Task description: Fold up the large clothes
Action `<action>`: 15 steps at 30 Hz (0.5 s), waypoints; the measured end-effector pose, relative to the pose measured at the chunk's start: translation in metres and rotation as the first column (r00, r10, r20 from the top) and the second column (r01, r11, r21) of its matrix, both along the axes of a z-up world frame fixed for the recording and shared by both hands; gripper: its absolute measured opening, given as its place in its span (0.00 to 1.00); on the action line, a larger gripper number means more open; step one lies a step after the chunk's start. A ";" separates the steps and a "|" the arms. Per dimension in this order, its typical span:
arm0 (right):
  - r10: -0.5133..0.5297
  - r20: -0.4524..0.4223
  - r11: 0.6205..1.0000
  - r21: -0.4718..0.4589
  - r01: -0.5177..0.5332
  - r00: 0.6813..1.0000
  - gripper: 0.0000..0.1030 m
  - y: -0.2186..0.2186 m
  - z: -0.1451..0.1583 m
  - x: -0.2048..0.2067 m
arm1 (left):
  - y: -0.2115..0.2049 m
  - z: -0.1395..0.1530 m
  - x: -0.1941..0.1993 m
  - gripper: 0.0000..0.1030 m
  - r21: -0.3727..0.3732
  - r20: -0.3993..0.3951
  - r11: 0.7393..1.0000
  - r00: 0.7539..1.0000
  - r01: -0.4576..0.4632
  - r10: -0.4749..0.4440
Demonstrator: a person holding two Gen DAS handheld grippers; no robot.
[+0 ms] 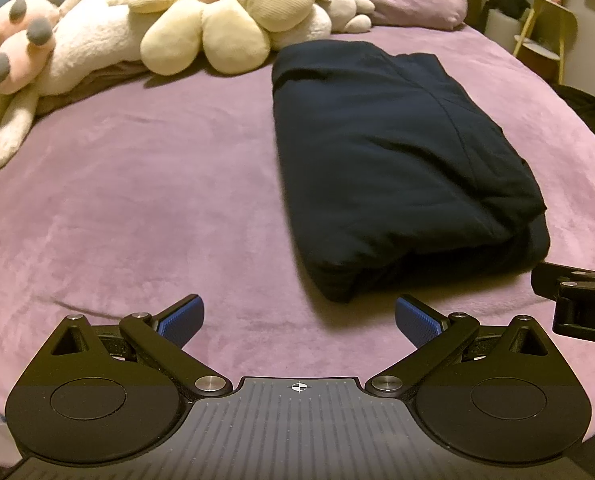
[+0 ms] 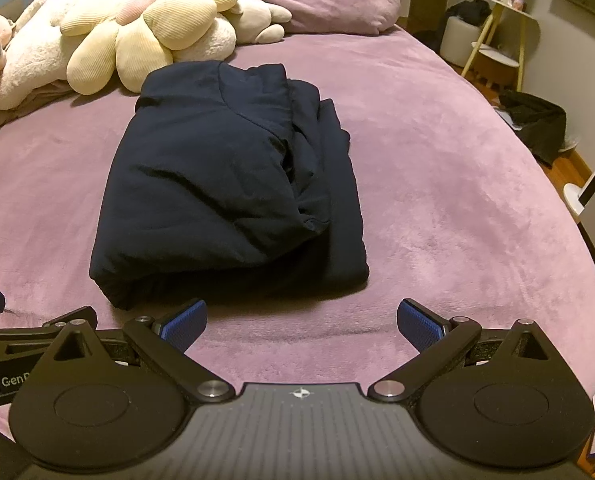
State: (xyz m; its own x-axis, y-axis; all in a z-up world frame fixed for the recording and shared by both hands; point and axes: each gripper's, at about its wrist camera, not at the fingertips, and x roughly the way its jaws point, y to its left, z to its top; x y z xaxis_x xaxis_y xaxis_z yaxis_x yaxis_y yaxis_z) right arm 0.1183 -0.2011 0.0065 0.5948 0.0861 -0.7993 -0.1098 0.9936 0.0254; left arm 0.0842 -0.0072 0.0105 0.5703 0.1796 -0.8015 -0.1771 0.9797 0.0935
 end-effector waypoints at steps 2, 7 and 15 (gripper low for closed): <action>0.001 -0.001 1.000 0.001 -0.001 1.000 0.98 0.000 0.000 0.000 | 0.000 0.000 0.000 1.00 -0.003 -0.001 1.000 1.000 0.001 -0.001; 0.000 -0.010 1.000 0.006 0.000 1.000 0.98 -0.001 0.000 0.001 | 0.000 0.000 0.000 1.00 -0.008 -0.003 1.000 1.000 0.001 -0.001; -0.012 -0.003 1.000 0.007 0.012 1.000 0.98 -0.002 0.001 0.002 | -0.001 -0.001 0.001 1.00 -0.010 -0.002 1.000 1.000 0.009 -0.009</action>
State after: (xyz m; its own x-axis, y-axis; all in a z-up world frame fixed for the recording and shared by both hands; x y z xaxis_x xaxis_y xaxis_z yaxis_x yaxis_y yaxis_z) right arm 0.1199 -0.2027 0.0071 0.5934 0.0848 -0.8004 -0.0976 0.9947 0.0330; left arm 0.0854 -0.0086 0.0100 0.5706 0.1660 -0.8043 -0.1677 0.9823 0.0838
